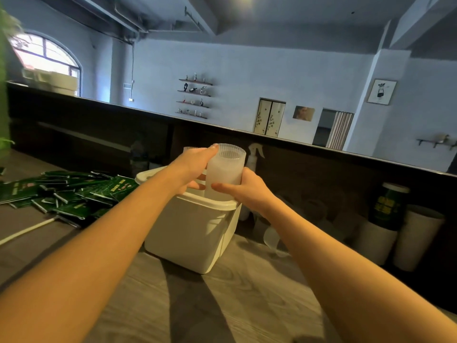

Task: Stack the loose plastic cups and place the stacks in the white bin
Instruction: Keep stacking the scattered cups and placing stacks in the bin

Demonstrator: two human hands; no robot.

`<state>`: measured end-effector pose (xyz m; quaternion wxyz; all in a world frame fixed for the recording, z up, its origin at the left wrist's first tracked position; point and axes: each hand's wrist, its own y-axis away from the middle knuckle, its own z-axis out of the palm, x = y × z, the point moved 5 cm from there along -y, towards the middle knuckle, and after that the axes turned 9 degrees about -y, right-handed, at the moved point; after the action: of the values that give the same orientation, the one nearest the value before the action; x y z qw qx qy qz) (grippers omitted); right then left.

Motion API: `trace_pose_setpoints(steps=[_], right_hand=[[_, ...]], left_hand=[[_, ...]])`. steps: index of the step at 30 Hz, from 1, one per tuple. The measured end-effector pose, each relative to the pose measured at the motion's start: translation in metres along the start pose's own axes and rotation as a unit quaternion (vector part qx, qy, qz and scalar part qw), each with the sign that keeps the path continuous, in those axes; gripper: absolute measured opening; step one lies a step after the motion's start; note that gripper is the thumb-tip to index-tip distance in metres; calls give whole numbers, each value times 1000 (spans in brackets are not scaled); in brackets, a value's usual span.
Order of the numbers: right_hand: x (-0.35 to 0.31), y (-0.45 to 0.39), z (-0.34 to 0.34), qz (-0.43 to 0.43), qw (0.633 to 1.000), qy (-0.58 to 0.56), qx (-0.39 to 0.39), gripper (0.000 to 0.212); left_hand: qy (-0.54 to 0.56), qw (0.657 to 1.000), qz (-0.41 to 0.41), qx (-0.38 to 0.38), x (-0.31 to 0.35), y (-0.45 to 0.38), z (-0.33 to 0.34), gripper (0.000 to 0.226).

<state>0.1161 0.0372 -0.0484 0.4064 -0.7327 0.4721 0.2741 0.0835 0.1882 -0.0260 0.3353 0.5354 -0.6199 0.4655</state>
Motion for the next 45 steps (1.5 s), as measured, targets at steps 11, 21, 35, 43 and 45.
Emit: trace_pose_setpoints(steps=[11,21,35,43,45], right_hand=[[-3,-13,-1,70,987,139,-43,103],[-5,-39,2,108,945,303,-67,81],[0,-42,-2,100,960,258,-38,89],[2,11,-69,51,992,111,44,74],[13,31,-96,66,991,98,69,70]], left_hand=[[-165,983,-78,-34,-17,-21,5,39],[-309,943,-74,-97,-28,-29,9,33],[-384,919,-15,-84,-26,-33,18,30],[-479,845,101,214,6,0,8,27],[-435,838,182,274,21,18,17,27]])
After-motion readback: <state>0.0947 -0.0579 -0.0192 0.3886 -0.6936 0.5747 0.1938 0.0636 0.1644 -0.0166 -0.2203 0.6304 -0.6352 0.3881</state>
